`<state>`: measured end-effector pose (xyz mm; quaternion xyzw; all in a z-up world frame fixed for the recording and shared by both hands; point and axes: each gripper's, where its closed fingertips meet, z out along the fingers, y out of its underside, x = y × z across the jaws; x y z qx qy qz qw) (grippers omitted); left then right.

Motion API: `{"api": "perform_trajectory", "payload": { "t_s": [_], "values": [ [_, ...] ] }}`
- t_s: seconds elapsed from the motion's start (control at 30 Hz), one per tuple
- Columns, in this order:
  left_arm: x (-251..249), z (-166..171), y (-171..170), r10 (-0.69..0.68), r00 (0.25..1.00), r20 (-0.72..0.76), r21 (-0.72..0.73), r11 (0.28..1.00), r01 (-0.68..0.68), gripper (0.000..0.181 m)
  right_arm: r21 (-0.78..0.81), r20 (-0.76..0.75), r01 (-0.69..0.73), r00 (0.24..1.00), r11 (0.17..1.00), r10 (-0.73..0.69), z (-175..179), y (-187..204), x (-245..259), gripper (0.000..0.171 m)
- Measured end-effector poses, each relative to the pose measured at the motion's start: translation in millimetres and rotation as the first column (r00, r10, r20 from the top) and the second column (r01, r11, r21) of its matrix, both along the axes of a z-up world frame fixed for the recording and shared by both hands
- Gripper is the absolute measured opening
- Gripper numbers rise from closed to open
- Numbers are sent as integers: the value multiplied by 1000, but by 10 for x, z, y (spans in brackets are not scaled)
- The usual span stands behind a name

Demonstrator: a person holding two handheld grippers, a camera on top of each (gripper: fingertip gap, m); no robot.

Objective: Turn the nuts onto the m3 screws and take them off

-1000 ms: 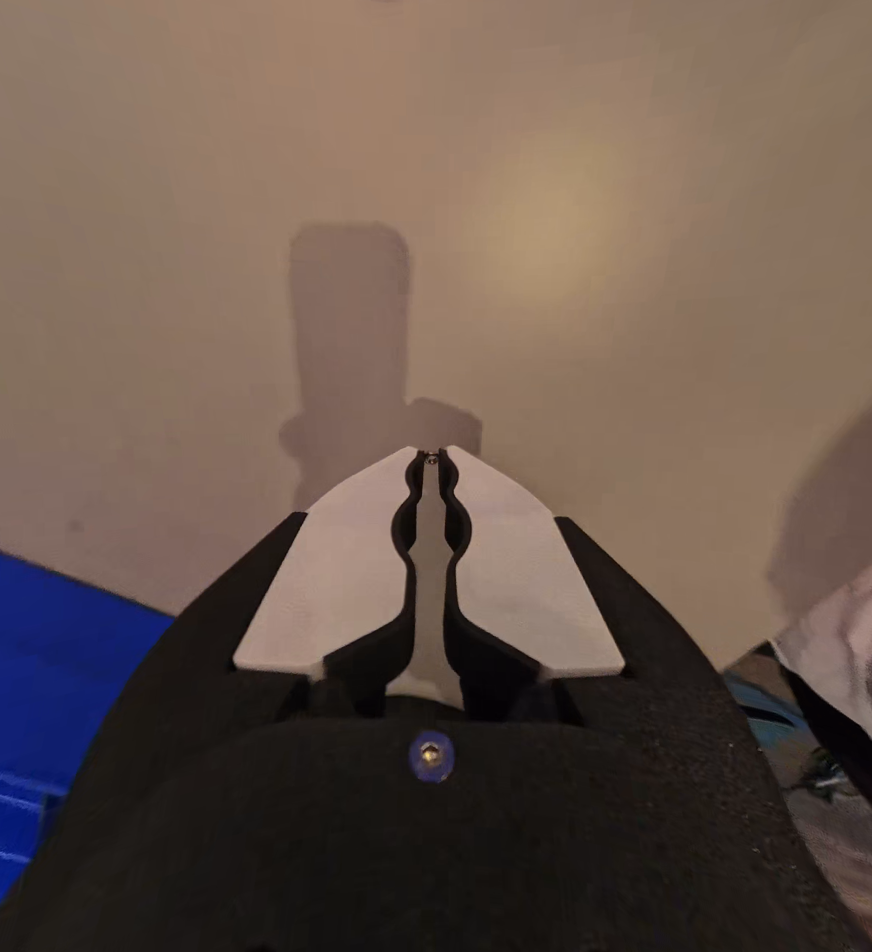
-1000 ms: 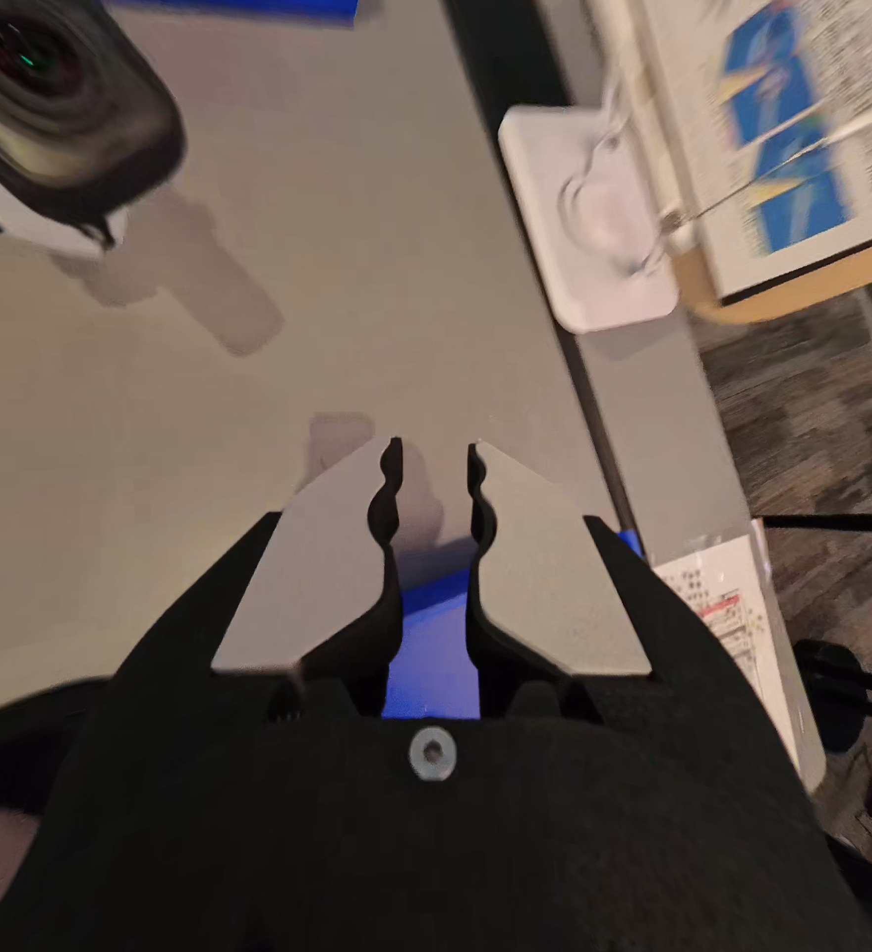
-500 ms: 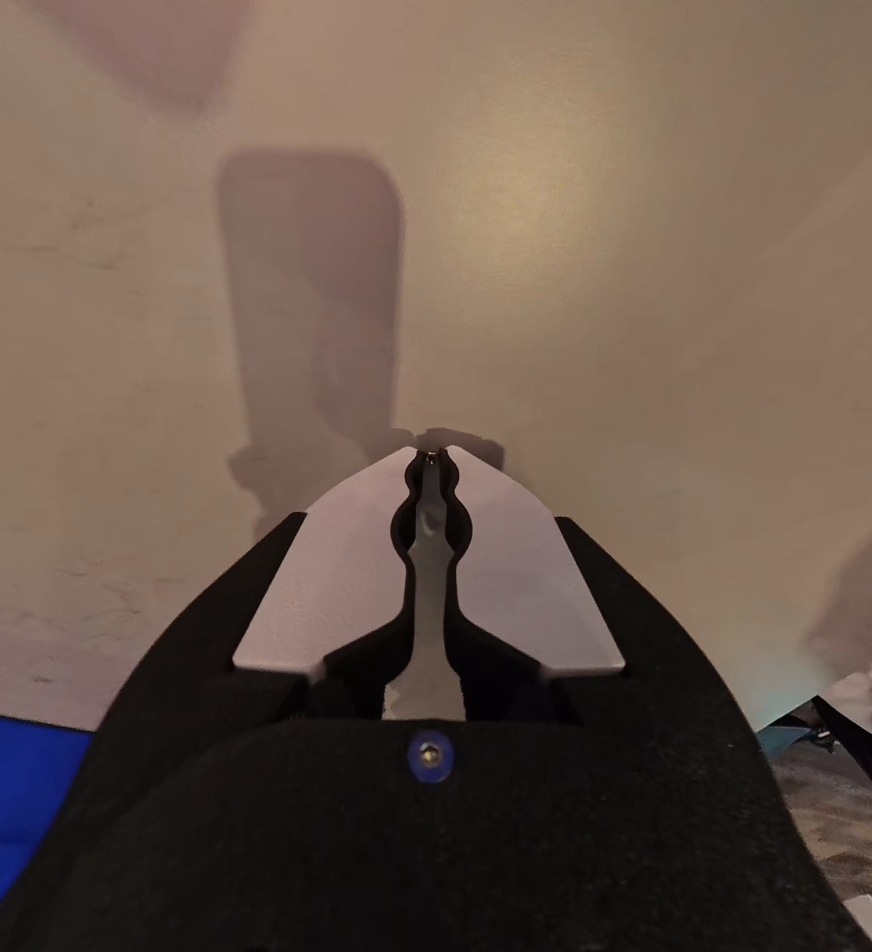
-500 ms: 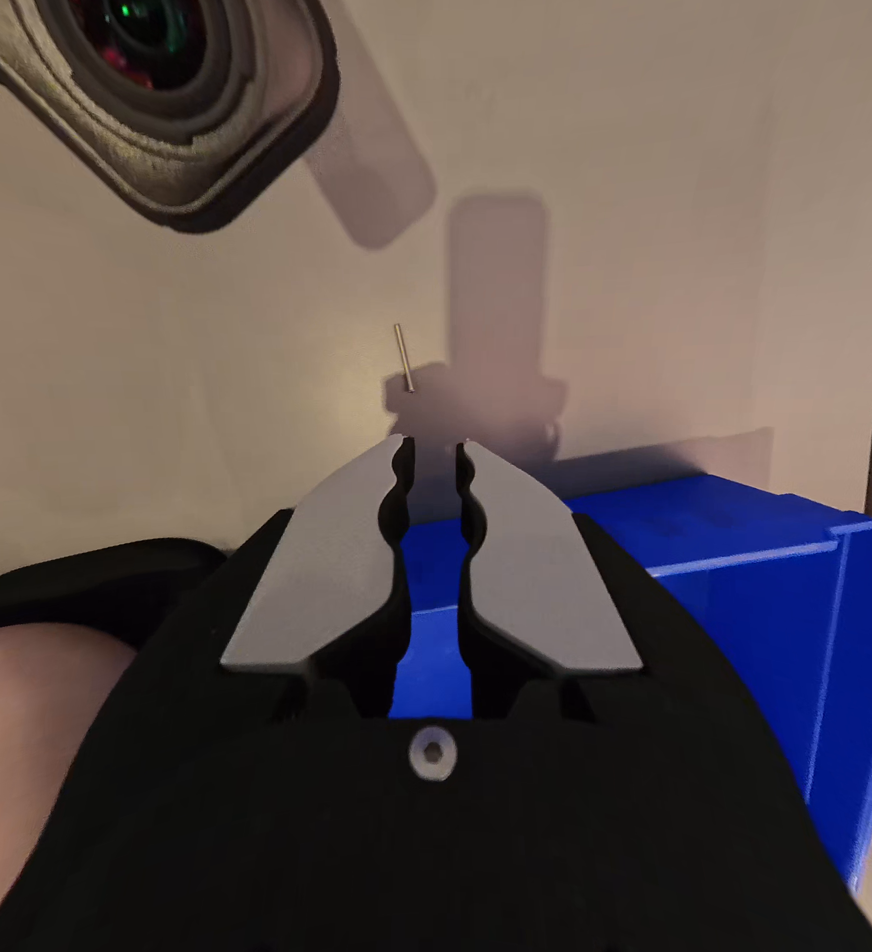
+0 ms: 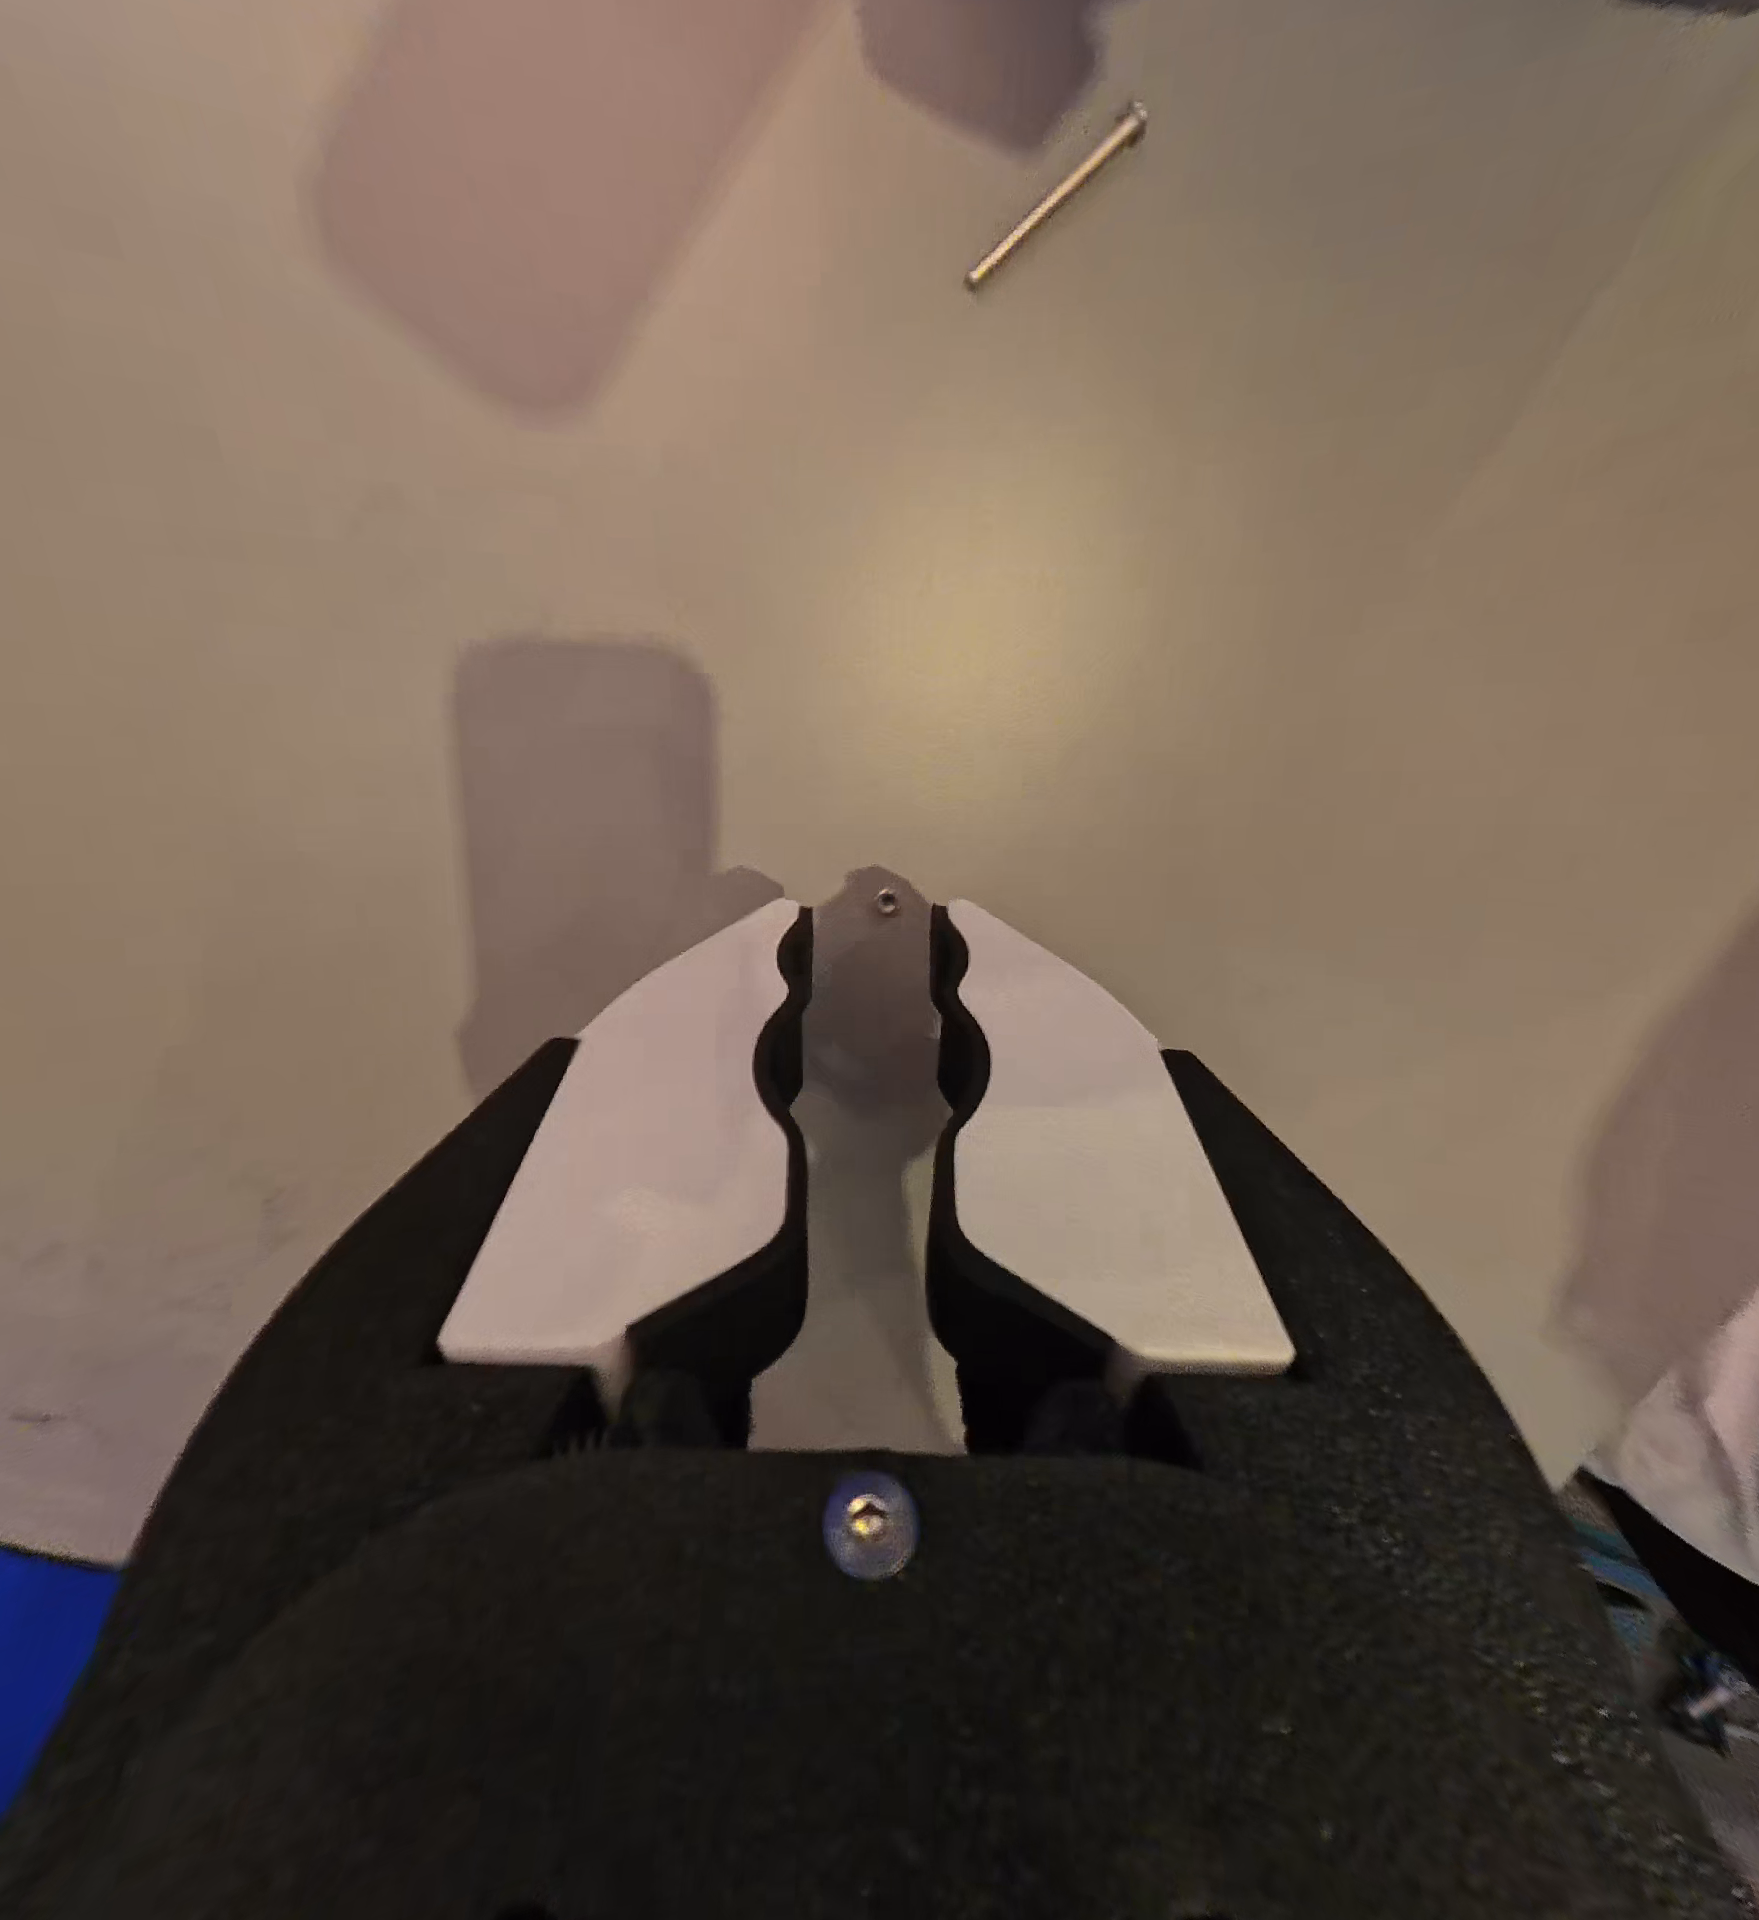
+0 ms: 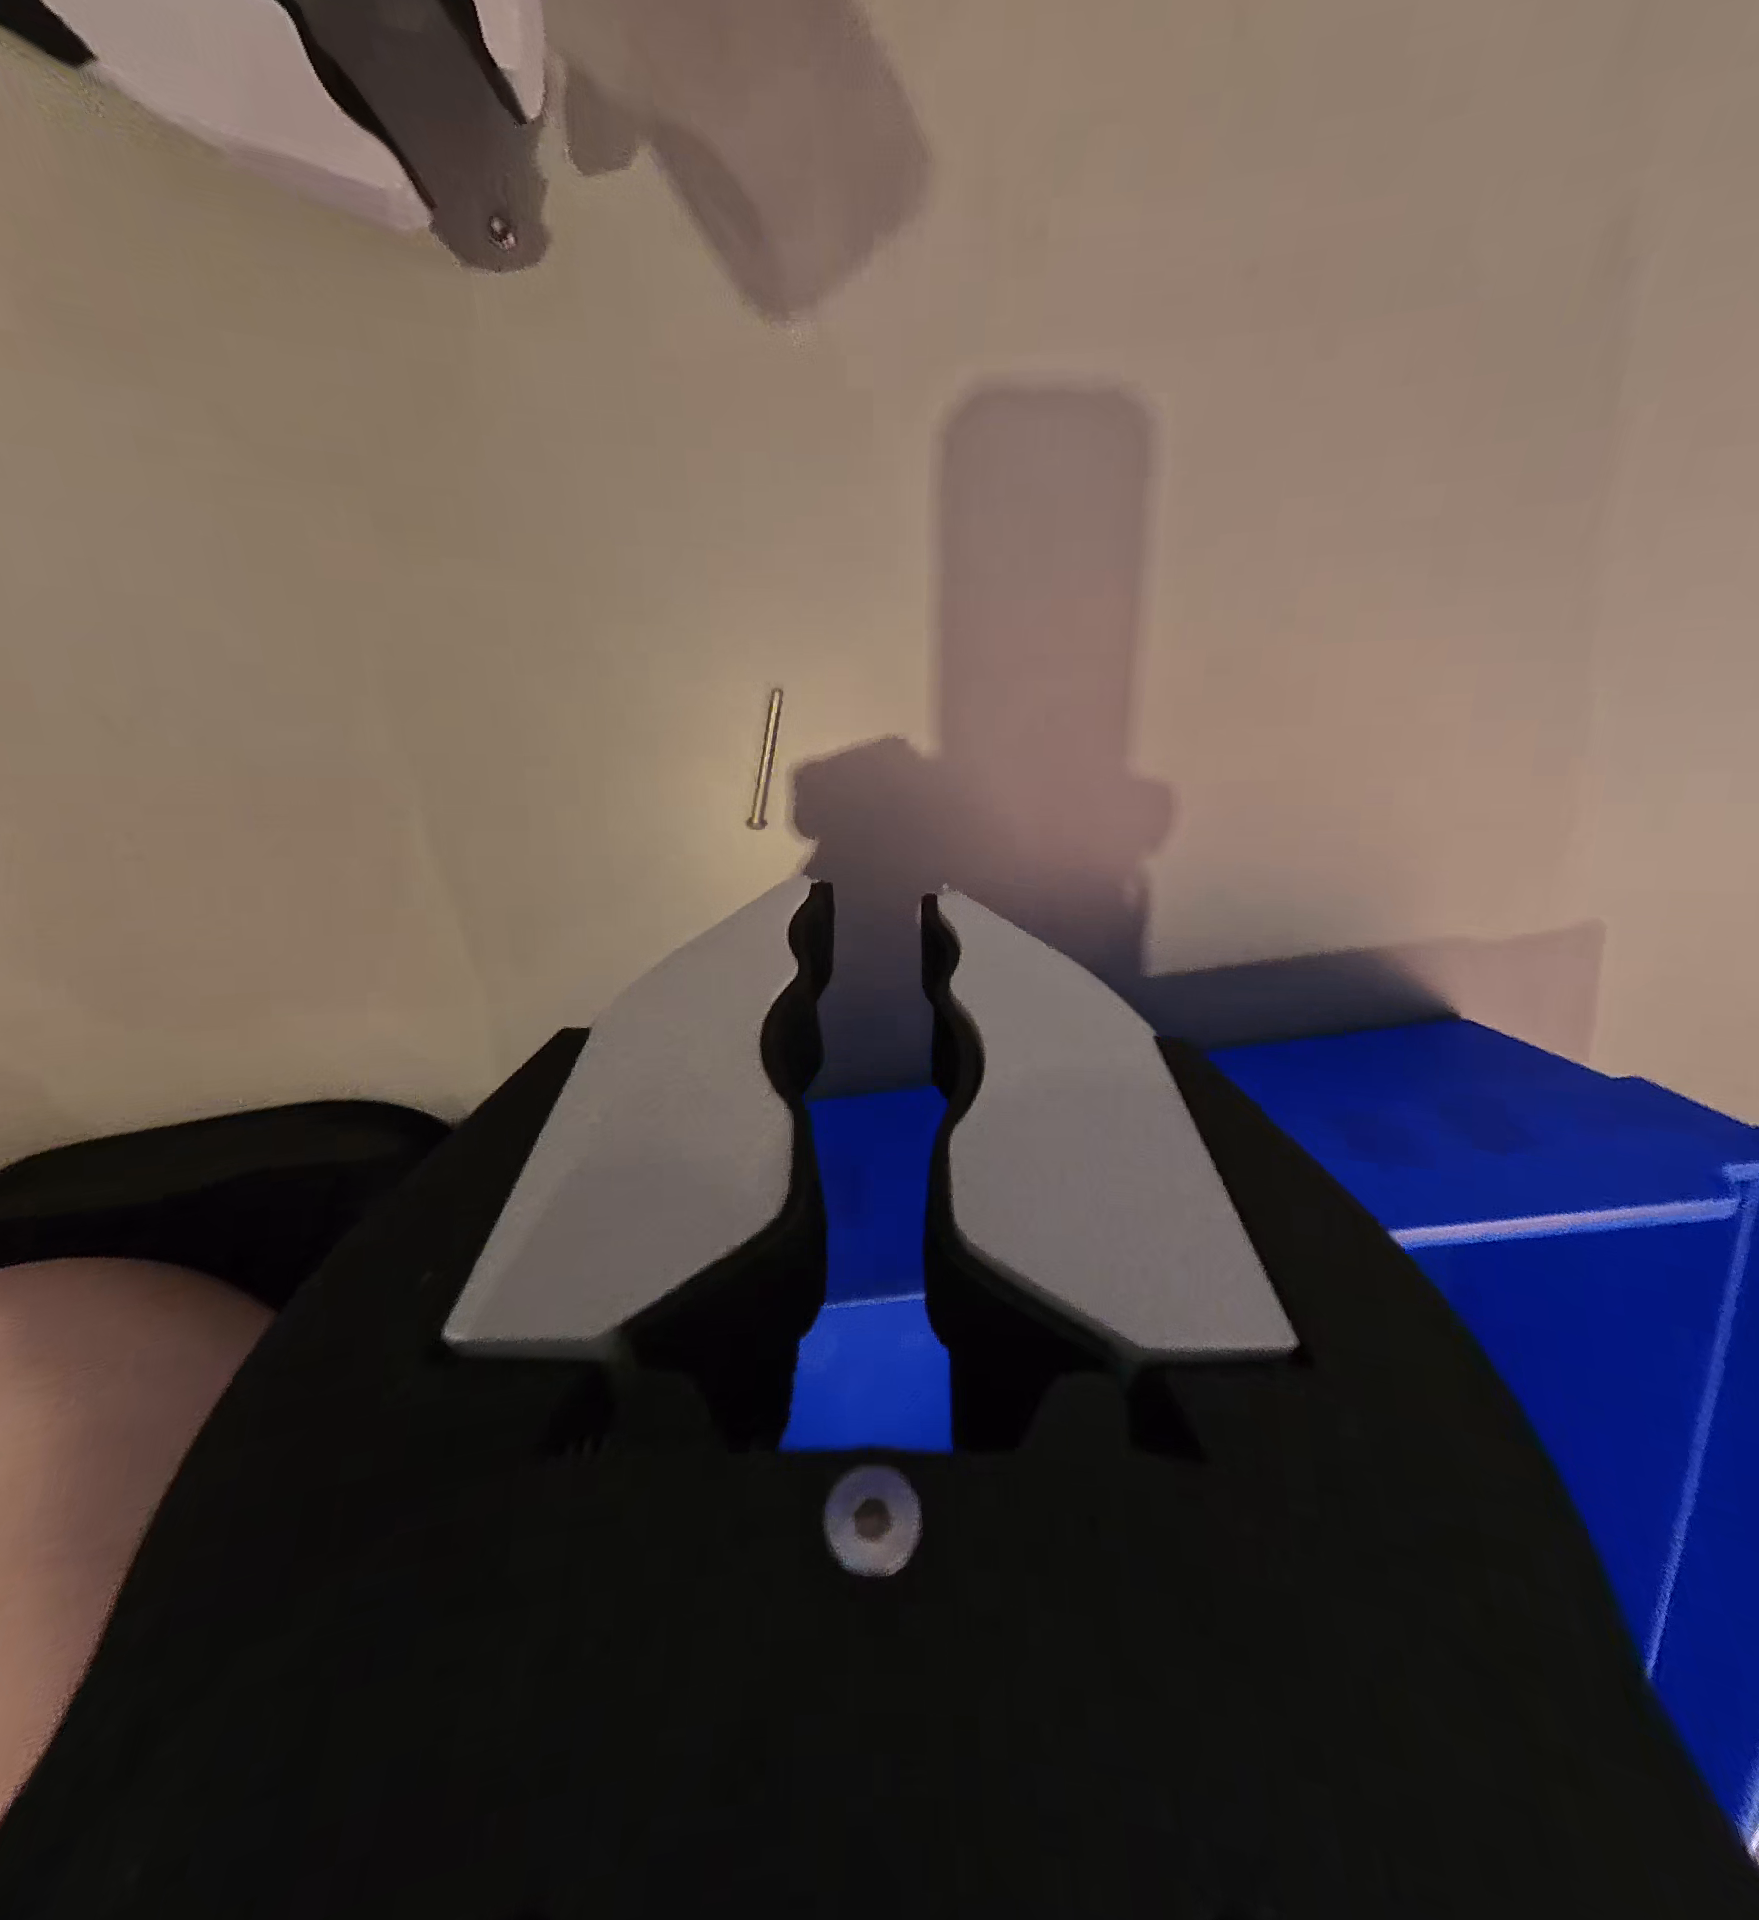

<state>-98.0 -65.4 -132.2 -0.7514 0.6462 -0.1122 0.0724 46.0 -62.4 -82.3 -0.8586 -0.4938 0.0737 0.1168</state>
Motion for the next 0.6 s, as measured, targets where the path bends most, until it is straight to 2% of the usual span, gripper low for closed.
{"api": "perform_trajectory", "payload": {
  "t_s": [0.17,0.27,0.33,0.43,0.5,0.6],
  "values": [
    [-257,247,244,61,998,21,121,991,-63,20,-27,-2,-48,999,998,48,-46,-46,-135,16],
    [-301,721,429,135,966,218,147,975,-169,20,-134,81,-22,996,991,33,-228,-113,-155,13],
    [-260,1226,482,113,900,422,168,965,-200,20,-237,115,6,993,972,22,-356,-187,-233,9],
    [-312,2033,511,52,746,664,235,933,-274,22,-273,153,28,988,962,14,-497,-167,-355,10],
    [-420,2360,512,15,695,719,288,904,-316,28,-272,188,51,982,961,1,-553,-152,-389,10],
    [-539,2579,495,-36,661,750,349,870,-348,36,-289,246,109,968,951,-36,-627,-187,-422,15]
  ]
}}
